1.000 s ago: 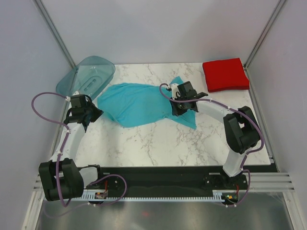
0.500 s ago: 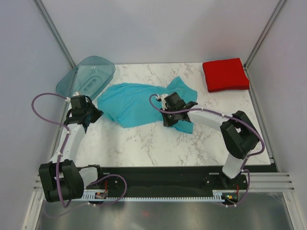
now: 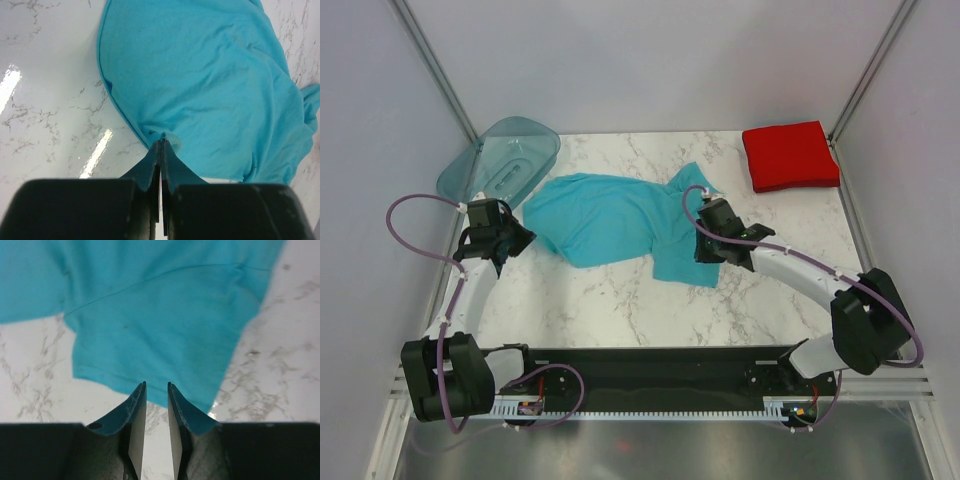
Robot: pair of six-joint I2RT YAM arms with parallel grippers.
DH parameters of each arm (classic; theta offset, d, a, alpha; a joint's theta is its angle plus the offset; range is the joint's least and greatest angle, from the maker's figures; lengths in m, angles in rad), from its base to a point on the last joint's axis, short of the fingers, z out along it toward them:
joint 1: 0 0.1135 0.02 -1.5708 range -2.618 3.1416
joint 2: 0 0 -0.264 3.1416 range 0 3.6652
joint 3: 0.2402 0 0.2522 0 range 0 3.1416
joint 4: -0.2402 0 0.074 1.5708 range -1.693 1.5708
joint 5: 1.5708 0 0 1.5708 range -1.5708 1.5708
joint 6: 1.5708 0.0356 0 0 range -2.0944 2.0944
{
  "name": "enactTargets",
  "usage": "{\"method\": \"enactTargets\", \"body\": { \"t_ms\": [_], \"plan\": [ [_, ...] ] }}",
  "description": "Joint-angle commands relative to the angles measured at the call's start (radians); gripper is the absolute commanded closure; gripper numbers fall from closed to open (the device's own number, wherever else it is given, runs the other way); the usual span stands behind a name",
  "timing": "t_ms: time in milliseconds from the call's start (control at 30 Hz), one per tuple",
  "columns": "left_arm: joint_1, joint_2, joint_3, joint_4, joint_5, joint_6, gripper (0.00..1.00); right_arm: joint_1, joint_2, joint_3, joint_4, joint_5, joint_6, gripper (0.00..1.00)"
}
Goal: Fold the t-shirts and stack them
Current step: Flatten the tshirt out
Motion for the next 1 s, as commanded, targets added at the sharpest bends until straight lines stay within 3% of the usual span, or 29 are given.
{"method": "enactTargets", "body": {
  "t_ms": [0, 467, 967],
  "plan": [
    [0.0, -0.003, -0.002, 0.034, 0.016, -0.005, 0.98, -0.119, -0.047, -0.073, -0.022, 0.082, 0.166, 0.69],
    [-0.001, 0.002, 0.014, 0.037, 0.026, -0.005, 0.98, -0.178, -0.076, -0.183, -0.03, 0.119, 0.442, 0.68],
    [0.0, 0.0, 0.008, 0.04, 0.025, -0.01, 0.98, -0.16, -0.091, -0.296, 0.045, 0.024, 0.504, 0.68]
  ]
}}
